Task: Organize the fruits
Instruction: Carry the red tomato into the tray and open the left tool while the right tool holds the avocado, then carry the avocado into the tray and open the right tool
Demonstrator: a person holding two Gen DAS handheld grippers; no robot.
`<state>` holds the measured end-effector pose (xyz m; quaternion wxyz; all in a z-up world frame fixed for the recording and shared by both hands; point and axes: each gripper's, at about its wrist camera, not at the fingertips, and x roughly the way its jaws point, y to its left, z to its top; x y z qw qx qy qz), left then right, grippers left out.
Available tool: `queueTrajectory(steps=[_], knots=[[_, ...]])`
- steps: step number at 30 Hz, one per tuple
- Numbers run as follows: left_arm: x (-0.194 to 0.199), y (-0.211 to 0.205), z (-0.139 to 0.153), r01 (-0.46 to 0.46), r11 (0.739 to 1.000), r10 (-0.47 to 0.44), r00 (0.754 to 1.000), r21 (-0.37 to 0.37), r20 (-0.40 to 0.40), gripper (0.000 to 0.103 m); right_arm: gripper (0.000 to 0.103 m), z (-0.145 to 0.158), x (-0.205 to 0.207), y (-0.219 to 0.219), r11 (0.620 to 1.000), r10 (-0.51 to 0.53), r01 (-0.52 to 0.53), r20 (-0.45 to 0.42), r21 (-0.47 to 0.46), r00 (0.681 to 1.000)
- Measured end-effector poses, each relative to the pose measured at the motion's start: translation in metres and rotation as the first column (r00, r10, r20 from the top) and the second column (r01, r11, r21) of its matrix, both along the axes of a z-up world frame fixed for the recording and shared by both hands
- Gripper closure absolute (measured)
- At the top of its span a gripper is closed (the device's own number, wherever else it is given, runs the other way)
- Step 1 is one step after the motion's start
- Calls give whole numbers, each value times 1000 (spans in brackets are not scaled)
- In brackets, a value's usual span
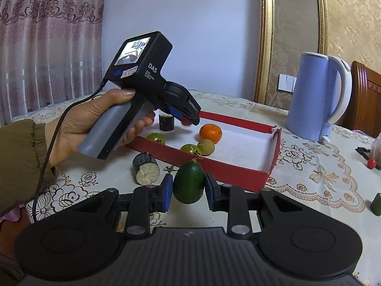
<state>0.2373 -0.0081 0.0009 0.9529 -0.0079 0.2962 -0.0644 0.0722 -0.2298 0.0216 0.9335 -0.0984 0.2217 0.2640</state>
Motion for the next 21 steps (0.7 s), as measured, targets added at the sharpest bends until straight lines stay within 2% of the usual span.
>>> queueTrajectory(steps=[1, 2, 3, 5, 6, 9, 13, 16, 21], knots=[[-6, 3, 3, -4, 1000, 4, 1000, -11, 23, 45, 75, 0, 0, -1, 1000, -3, 3, 0, 3, 1000], [-13, 7, 6, -9, 1000, 10, 999, -22, 46, 33, 75, 0, 1, -2, 1000, -6, 6, -1, 8, 1000], [-20, 10, 10, -23, 999, 25, 997, -27, 67, 26, 75, 0, 1, -3, 1000, -9, 9, -3, 12, 1000], [-40, 21, 16, -49, 997, 54, 993, -55, 109, 20, 75, -1, 2, -4, 1000, -16, 16, -6, 15, 1000], [-48, 27, 17, -53, 996, 62, 991, -78, 117, 12, 75, -1, 3, -4, 1000, -19, 20, -8, 17, 1000], [-80, 47, 16, -95, 982, 118, 984, -163, 136, 3, 75, -1, 4, -4, 999, -27, 27, -6, 22, 1000], [-114, 67, 3, -206, 950, 245, 957, -234, 154, 0, 75, 2, 9, -1, 999, -36, 36, -5, 26, 999], [-126, 81, -5, -231, 938, 272, 953, -257, 136, 0, 75, 5, 12, 4, 999, -40, 40, 6, 15, 999], [-136, 95, -14, -278, 917, 331, 930, -285, 158, 0, 75, 11, 22, 9, 999, -47, 47, 20, -6, 999]])
